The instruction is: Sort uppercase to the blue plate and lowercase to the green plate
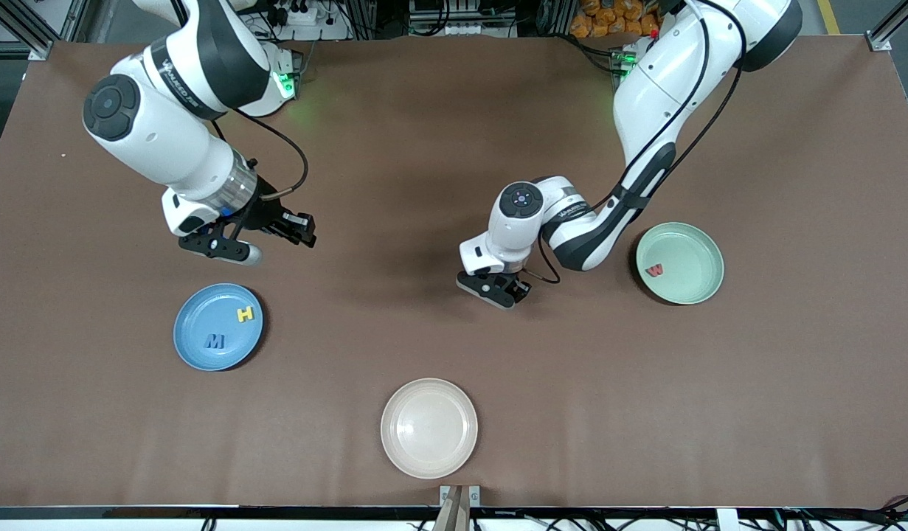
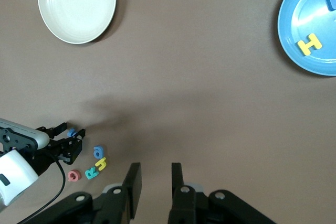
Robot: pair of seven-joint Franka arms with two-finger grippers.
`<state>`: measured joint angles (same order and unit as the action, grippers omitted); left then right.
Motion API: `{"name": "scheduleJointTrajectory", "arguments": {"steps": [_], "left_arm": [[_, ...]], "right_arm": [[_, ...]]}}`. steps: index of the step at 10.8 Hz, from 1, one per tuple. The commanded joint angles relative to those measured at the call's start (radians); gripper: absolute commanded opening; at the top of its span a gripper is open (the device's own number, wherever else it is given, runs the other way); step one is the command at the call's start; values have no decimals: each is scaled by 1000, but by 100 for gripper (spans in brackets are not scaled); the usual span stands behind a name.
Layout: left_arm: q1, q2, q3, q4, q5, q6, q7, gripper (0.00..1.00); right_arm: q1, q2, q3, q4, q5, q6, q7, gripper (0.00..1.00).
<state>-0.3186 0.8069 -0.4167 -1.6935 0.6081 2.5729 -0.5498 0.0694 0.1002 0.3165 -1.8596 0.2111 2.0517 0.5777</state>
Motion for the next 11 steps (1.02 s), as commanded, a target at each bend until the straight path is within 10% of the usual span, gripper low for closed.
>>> {"name": "scheduleJointTrajectory", "arguments": {"steps": [1, 11], "left_arm": [[-11, 11, 6, 23, 36, -13, -24, 58], [10, -45, -33, 14, 41, -36, 115, 70]], "right_arm": [[3, 1, 1, 0, 11, 11, 14, 31], [3, 4, 1, 2, 10, 10, 13, 31]]}}
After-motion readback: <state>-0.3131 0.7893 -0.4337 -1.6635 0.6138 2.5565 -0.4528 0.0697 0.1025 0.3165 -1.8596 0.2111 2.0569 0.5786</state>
